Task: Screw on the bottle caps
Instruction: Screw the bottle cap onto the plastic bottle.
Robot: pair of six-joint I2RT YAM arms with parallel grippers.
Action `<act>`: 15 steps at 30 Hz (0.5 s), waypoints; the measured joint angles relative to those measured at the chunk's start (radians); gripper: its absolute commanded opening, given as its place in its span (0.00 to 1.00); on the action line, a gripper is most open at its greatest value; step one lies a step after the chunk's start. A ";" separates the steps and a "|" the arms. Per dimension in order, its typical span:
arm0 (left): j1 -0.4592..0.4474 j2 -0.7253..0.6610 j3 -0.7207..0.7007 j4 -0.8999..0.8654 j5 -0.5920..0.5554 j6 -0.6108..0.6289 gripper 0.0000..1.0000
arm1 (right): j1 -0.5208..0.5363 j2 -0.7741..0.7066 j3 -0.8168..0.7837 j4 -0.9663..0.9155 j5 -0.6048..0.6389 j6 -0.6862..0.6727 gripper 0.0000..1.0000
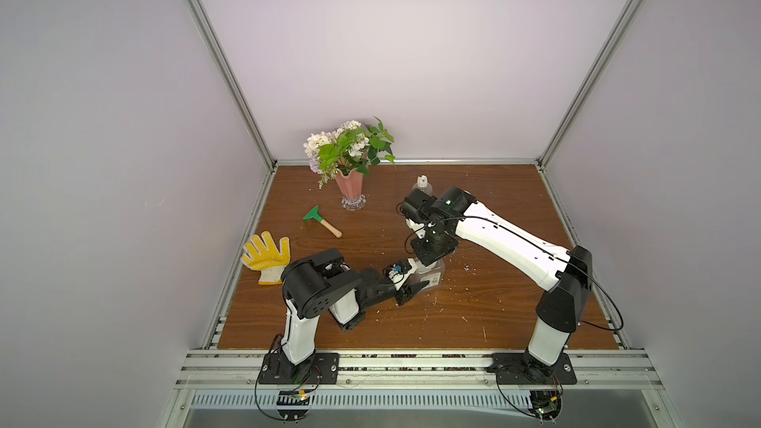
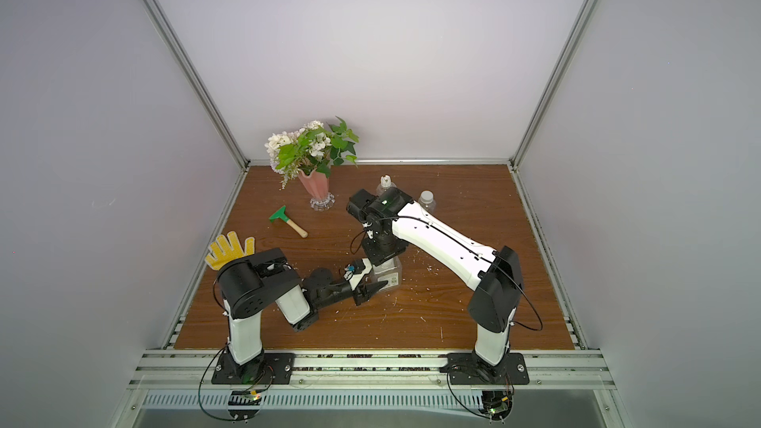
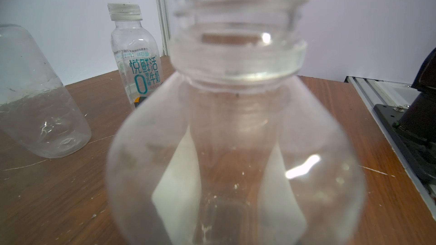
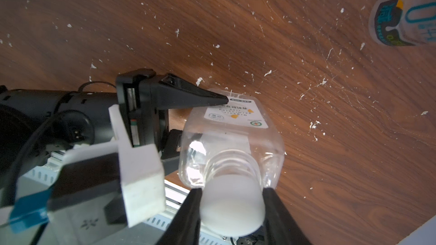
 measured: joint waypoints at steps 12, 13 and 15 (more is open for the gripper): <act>0.000 0.000 0.001 0.000 0.000 0.000 0.53 | 0.001 0.002 0.000 0.000 0.005 -0.002 0.41; 0.000 0.000 0.001 0.000 0.000 0.000 0.53 | 0.001 0.002 0.000 0.000 0.005 -0.002 0.42; 0.000 0.000 0.001 0.000 0.000 0.000 0.53 | 0.001 0.002 0.000 -0.001 0.005 -0.004 0.42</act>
